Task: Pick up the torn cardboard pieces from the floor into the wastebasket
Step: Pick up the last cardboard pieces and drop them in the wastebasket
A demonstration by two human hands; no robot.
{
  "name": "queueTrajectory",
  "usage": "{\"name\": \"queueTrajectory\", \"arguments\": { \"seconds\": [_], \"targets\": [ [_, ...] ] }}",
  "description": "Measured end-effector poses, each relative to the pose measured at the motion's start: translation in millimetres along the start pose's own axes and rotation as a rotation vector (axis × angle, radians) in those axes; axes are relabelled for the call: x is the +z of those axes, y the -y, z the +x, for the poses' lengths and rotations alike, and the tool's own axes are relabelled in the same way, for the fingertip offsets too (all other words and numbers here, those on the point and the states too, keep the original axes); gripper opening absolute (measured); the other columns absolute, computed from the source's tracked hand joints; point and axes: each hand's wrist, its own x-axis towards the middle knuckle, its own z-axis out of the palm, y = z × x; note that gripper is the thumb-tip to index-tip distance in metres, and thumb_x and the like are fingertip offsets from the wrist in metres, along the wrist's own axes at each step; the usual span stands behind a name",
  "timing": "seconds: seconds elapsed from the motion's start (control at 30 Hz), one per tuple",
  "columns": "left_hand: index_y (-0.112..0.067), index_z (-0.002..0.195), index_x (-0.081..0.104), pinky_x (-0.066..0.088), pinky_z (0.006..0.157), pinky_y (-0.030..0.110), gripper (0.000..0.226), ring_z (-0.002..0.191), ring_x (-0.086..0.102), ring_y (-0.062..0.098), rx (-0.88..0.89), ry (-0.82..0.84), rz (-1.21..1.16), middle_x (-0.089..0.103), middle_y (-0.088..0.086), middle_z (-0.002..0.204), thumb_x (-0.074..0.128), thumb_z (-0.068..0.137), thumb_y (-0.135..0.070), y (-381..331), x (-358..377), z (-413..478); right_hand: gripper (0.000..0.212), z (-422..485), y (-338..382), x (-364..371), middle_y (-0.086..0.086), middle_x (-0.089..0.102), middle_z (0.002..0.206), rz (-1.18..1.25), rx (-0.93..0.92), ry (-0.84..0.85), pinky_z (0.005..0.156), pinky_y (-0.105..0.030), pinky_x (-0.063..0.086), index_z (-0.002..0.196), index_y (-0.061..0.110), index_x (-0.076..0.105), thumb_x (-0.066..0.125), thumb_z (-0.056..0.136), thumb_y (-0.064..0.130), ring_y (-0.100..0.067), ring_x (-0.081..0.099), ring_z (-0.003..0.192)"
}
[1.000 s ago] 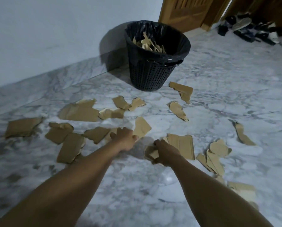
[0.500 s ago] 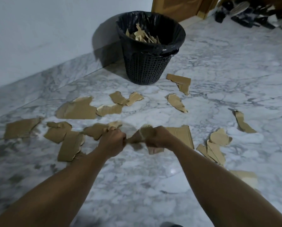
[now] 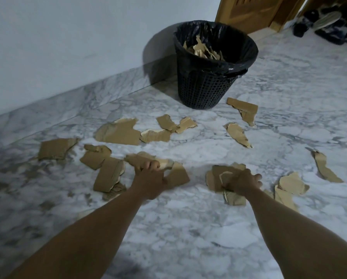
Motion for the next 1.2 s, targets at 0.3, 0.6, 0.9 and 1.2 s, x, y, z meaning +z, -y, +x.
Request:
{"name": "queueTrajectory", "arguments": {
  "seconds": [0.3,0.6,0.9,1.2],
  "targets": [
    [-0.020,0.095,0.056,0.036,0.090,0.043,0.022,0.094,0.054,0.028,0.093,-0.026,-0.128,0.058,0.003,0.095,0.050,0.096,-0.041,-11.1,-8.4,-21.9,0.084,-5.5,26.4,3.6,-0.015,0.056,0.119,0.290,-0.235,0.072,0.084,-0.050,0.053,0.127,0.027,0.019,0.080,0.071,0.019,-0.036,0.062,0.099],
    [-0.013,0.124,0.051,0.040,0.091,0.049,0.031,0.112,0.047,0.034,-0.335,0.021,-0.290,0.050,0.013,0.121,0.038,0.101,-0.030,53.7,-29.6,1.6,0.059,-36.6,110.4,-4.4,-0.009,0.064,0.123,0.050,-0.558,0.410,0.096,-0.045,0.054,0.127,0.008,0.064,0.085,0.074,0.023,-0.027,0.063,0.112],
    [-0.020,0.136,0.038,0.025,0.100,0.054,0.070,0.125,0.036,0.034,-0.312,0.170,-0.207,0.045,0.008,0.134,0.073,0.080,-0.045,62.6,-35.5,32.0,0.073,-80.5,113.0,84.7,-0.013,0.038,0.133,-0.511,-0.809,0.249,0.094,-0.045,0.049,0.133,0.012,0.044,0.071,0.080,0.054,-0.035,0.045,0.120],
    [-0.017,0.109,0.047,0.025,0.098,0.058,0.038,0.115,0.045,0.032,-0.210,0.257,-0.151,0.054,0.009,0.113,0.047,0.093,-0.051,52.7,-29.2,31.2,0.068,-78.9,109.7,87.7,-0.011,0.061,0.112,-0.334,-0.771,0.315,0.078,-0.043,0.055,0.123,0.011,0.034,0.082,0.076,0.024,-0.027,0.063,0.096]
  ]
}}
